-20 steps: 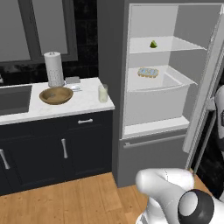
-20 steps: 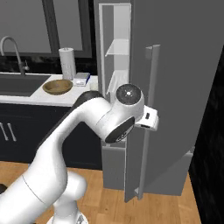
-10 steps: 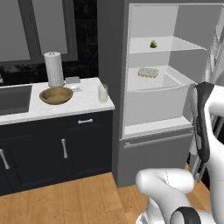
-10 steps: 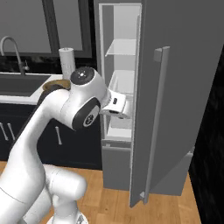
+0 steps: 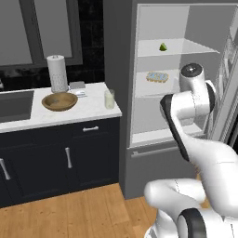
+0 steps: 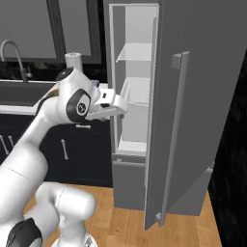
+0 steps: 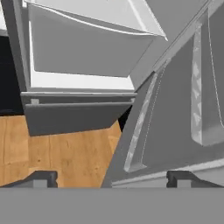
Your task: Grab a lemon wedge from the fridge and one ice cube from the ice bowl, and put them in the glass of lemonade.
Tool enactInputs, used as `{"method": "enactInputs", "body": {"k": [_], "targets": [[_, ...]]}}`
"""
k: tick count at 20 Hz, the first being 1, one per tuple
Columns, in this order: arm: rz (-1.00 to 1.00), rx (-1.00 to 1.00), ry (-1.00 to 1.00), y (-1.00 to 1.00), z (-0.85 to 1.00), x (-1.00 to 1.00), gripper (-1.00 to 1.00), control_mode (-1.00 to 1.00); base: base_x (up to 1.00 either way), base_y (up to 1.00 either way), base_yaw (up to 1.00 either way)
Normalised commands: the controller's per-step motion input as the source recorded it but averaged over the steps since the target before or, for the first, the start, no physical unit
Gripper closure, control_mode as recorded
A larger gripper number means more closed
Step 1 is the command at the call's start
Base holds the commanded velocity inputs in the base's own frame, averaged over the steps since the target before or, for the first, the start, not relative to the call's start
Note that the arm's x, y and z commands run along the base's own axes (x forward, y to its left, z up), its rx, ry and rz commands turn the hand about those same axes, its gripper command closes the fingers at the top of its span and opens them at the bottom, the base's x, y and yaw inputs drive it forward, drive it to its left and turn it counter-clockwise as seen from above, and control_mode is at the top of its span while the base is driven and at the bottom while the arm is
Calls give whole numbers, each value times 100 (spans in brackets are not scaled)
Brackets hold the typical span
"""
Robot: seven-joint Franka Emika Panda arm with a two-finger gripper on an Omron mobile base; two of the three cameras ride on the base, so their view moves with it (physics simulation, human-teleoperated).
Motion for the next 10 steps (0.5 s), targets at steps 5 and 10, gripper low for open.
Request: {"method": "enactInputs", "body": {"k": [5, 10], "targets": [[0, -15, 24, -35, 0, 100, -100, -100, 0, 0, 0], [0, -4, 24, -94, -9, 88, -100, -100, 0, 0, 0]]}}
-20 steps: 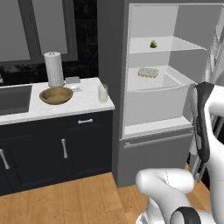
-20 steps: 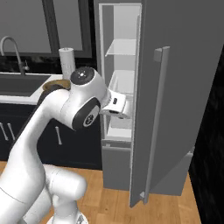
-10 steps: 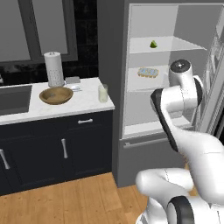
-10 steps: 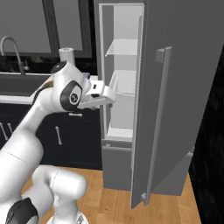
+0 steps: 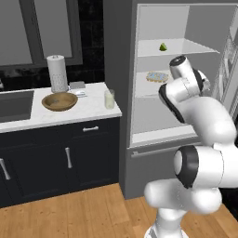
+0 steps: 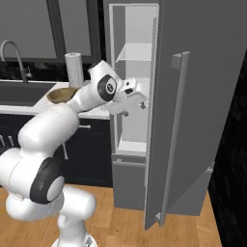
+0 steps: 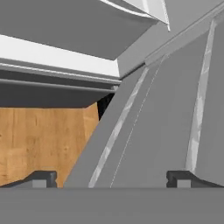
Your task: Grab a lemon wedge from the fridge and one ice cube from the ice bowl, and put them in the glass of lemonade.
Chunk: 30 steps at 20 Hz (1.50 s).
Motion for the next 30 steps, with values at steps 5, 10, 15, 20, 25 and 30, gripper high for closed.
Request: {"method": "enactInputs", "body": {"k": [5, 10, 15, 20, 25, 30], "targets": [[0, 0, 20, -100, -21, 34, -100, -100, 0, 0, 0], [-2, 0, 19, -100, -32, -9, -100, -100, 0, 0, 0], [-6, 0, 1, -100, -30, -80, -100, -100, 0, 0, 0], [-2, -9, -27, -2, -5, -95, -100, -100, 0, 0, 0], [0, -3, -53, 100, 1, -42, -100, -100, 0, 0, 0], [-2, 3, -51, 100, 1, -27, -100, -100, 0, 0, 0]]}}
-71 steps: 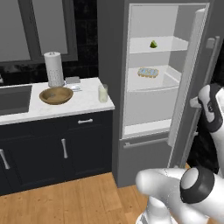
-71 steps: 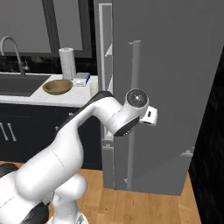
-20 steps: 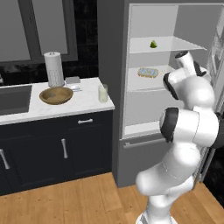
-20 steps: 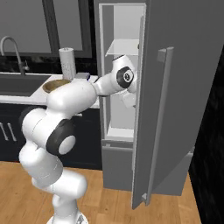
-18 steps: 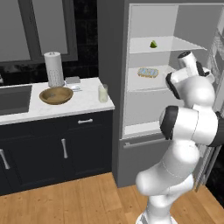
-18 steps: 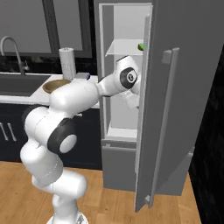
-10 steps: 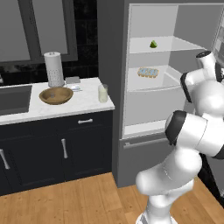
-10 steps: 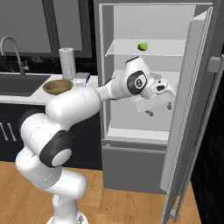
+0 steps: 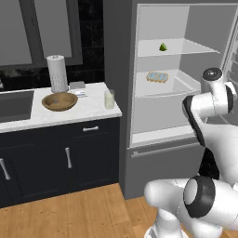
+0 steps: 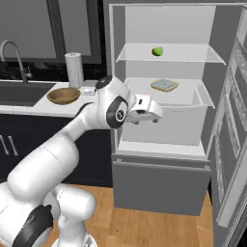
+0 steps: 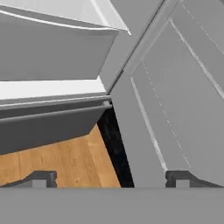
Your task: Grab a lemon wedge from the fridge and one ice cube from the ice bowl, and put them in the glass of lemonade.
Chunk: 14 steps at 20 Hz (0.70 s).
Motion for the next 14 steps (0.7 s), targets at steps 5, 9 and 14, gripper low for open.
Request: {"method": "enactInputs", "body": {"k": [5, 9, 14], "targets": [[-5, 12, -42, 100, 0, -35, -100, -100, 0, 0, 0], [-1, 16, -15, 100, 0, -42, -100, -100, 0, 0, 0], [2, 22, 0, 100, 0, -47, -100, -100, 0, 0, 0]]}}
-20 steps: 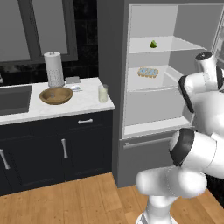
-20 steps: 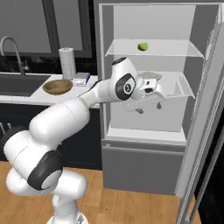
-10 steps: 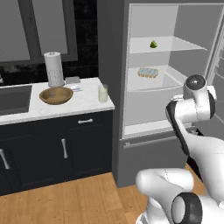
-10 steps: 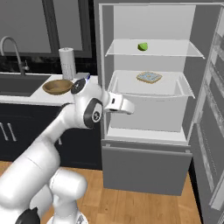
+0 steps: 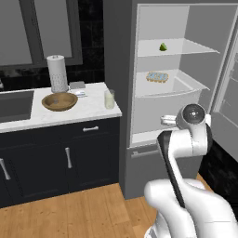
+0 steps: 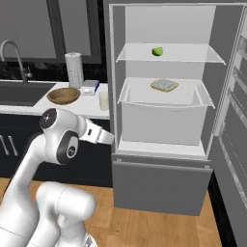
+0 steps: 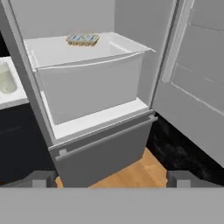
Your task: Grab a lemon wedge from the fridge and one ice cube from the ice bowl, and put them in the glass of lemonade.
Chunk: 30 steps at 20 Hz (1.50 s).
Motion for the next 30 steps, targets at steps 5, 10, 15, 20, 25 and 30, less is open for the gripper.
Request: {"method": "enactInputs", "body": {"k": [5, 10, 15, 20, 25, 30], "targets": [[9, 27, 6, 90, 9, -62, -100, -100, 0, 0, 0], [15, 25, 3, 35, 10, -75, -100, -100, 0, 0, 0], [12, 7, 3, -22, -28, -18, -100, -100, 0, 0, 0], [9, -2, 6, -10, -23, -8, -100, -100, 0, 0, 0], [0, -12, 0, 6, -1, -12, -100, -100, 0, 0, 0], [0, -3, 0, 0, 0, -3, -100, -100, 0, 0, 0]]}}
